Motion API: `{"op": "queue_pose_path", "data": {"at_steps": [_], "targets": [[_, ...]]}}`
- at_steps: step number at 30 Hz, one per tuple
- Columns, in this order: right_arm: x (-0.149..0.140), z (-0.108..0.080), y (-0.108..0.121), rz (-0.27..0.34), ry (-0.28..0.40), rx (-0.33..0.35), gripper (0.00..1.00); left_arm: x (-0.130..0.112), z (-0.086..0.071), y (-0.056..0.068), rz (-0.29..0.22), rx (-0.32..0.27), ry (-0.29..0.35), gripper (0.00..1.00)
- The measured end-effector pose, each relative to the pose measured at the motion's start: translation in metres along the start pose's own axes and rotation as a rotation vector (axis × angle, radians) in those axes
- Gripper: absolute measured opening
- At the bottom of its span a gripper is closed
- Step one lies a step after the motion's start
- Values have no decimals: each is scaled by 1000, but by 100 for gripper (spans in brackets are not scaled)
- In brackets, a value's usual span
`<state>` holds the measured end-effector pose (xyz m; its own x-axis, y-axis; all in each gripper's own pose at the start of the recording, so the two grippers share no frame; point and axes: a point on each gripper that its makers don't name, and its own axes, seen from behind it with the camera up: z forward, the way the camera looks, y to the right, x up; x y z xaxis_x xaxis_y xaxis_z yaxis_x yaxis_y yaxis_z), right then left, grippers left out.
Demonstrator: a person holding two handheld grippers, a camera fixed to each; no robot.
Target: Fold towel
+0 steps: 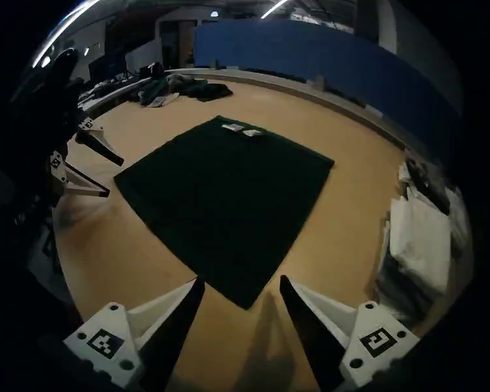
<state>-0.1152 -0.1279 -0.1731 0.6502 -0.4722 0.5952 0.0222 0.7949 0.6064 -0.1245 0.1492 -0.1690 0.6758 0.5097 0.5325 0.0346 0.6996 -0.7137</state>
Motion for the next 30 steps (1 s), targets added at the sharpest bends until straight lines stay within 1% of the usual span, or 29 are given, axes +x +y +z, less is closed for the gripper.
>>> {"op": "queue_pose_path", "data": {"at_steps": [2, 9, 11, 15, 17, 19, 21, 26, 30], "targets": [[-1, 1, -2, 3, -5, 6, 81, -1, 0, 1, -2, -4, -4, 89], [-7, 2, -2, 25, -19, 12, 63, -6, 2, -1, -12, 0, -21, 76], [-9, 2, -2, 32, -24, 14, 61, -6, 2, -1, -13, 3, -24, 73], [-13, 3, 1, 44, -29, 1, 61, -7, 4, -3, -7, 10, -30, 67], [-15, 3, 0, 49, -32, 5, 56, -7, 4, -4, -3, 15, -32, 65], [-17, 3, 0, 52, -36, 6, 46, -7, 4, -5, 1, 20, -34, 63], [-18, 4, 0, 55, -39, 6, 41, -8, 4, -6, 7, 26, -37, 61], [-19, 3, 1, 59, -41, 6, 40, -8, 4, -5, 28, 30, -43, 56], [-20, 3, 2, 49, -46, 6, 37, -8, 3, -5, 26, 32, -50, 51]]}}
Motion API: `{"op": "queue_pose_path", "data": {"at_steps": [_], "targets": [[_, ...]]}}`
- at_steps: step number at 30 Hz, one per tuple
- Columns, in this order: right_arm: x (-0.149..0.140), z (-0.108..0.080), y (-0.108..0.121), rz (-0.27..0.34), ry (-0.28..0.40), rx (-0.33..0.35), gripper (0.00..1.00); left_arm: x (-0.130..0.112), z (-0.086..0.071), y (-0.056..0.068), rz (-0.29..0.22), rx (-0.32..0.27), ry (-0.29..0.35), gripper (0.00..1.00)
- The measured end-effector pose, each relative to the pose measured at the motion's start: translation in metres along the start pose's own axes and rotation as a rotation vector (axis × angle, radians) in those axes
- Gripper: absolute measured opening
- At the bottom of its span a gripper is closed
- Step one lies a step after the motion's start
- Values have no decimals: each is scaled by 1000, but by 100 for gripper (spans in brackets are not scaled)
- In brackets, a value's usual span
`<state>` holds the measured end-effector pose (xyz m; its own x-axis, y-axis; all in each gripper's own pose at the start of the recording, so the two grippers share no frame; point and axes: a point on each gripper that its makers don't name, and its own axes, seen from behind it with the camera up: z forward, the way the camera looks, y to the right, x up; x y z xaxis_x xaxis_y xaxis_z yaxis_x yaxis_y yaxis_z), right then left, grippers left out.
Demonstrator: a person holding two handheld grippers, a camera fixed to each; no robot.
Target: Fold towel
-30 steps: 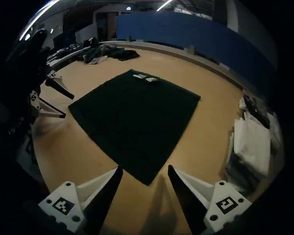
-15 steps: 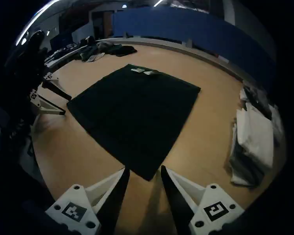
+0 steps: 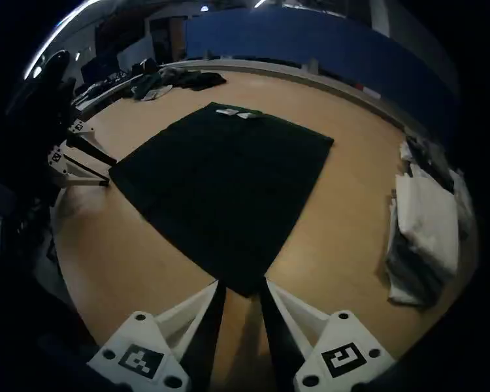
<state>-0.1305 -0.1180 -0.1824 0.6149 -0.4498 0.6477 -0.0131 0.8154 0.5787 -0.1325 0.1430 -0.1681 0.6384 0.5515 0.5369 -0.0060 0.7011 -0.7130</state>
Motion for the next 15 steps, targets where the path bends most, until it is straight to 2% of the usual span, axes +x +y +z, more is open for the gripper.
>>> {"op": "queue_pose_path", "data": {"at_steps": [2, 4, 6, 15], "targets": [[0, 0, 0, -5, -1, 0, 36, 0, 0, -1, -3, 4, -2, 49], [0, 0, 0, -5, -2, -1, 34, 1, 1, -1, -2, 8, -2, 42], [0, 0, 0, -4, -3, -1, 32, 1, 2, -1, 0, 12, -1, 27], [1, -1, 3, 7, -8, -7, 17, 1, 2, -1, -2, 16, -5, 20]]}}
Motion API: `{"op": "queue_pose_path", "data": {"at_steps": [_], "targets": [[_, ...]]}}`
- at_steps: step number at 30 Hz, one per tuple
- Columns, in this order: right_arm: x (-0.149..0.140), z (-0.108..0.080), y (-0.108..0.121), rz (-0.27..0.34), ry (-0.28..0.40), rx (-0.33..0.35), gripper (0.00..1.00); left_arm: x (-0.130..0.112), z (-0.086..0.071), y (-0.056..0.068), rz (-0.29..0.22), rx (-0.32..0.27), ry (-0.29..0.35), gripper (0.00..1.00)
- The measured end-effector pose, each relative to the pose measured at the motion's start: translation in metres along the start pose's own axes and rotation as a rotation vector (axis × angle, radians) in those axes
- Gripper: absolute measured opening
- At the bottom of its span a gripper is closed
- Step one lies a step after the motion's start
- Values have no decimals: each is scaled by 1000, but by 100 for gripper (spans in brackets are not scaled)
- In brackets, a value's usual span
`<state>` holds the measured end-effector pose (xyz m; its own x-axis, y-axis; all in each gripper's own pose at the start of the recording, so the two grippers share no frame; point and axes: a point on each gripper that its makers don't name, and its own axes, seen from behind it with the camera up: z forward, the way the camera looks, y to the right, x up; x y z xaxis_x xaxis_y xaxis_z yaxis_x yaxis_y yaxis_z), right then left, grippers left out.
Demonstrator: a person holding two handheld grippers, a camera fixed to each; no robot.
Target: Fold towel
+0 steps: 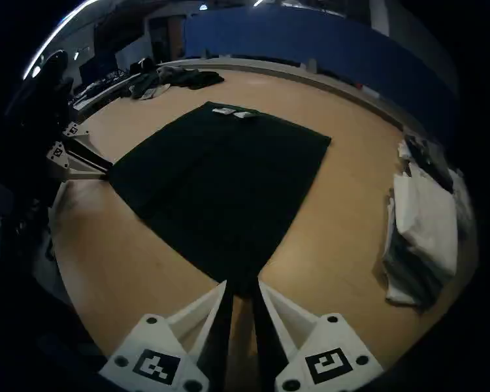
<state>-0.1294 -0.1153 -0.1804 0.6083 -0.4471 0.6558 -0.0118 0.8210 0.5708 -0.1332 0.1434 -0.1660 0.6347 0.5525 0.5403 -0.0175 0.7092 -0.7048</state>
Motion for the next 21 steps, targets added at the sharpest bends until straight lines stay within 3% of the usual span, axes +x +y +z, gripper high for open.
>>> {"op": "queue_pose_path", "data": {"at_steps": [7, 21], "targets": [[0, 1, 0, -3, -4, 0, 13, 0, 1, -3, -18, 8, -4, 8], [8, -7, 2, 20, 9, 0, 12, 4, -7, 1, -36, 8, -11, 6]]}}
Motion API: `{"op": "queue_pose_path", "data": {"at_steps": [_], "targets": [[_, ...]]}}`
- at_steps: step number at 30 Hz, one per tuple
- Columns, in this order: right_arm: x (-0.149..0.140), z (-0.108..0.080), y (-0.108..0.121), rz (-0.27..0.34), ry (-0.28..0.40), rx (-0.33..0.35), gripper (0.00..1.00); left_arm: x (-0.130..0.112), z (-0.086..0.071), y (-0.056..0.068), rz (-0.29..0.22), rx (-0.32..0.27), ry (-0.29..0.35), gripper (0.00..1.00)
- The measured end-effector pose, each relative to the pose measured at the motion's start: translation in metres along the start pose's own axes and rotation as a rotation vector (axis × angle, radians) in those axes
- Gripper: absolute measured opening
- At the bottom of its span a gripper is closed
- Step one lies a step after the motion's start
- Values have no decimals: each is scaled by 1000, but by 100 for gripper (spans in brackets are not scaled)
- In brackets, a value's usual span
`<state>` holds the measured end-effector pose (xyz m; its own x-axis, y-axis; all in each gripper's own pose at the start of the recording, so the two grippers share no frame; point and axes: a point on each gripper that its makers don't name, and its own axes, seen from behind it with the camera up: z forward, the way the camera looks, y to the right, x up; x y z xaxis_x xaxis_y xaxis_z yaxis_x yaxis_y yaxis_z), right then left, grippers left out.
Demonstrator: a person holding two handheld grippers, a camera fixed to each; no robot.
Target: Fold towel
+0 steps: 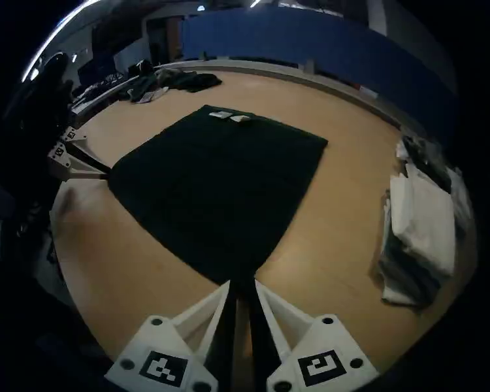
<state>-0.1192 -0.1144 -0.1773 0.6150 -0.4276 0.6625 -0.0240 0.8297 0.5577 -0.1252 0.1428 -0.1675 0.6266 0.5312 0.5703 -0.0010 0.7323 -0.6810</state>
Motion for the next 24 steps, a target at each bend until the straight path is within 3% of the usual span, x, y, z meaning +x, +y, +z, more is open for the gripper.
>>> {"op": "queue_pose_path", "data": {"at_steps": [11, 24], "targets": [[14, -19, 1, 11, 31, -12, 11, 14, -15, 1, -59, 13, 25, 6], [49, -58, 4, 17, 93, -16, 11, 40, -48, -1, -124, 21, 55, 6]]}}
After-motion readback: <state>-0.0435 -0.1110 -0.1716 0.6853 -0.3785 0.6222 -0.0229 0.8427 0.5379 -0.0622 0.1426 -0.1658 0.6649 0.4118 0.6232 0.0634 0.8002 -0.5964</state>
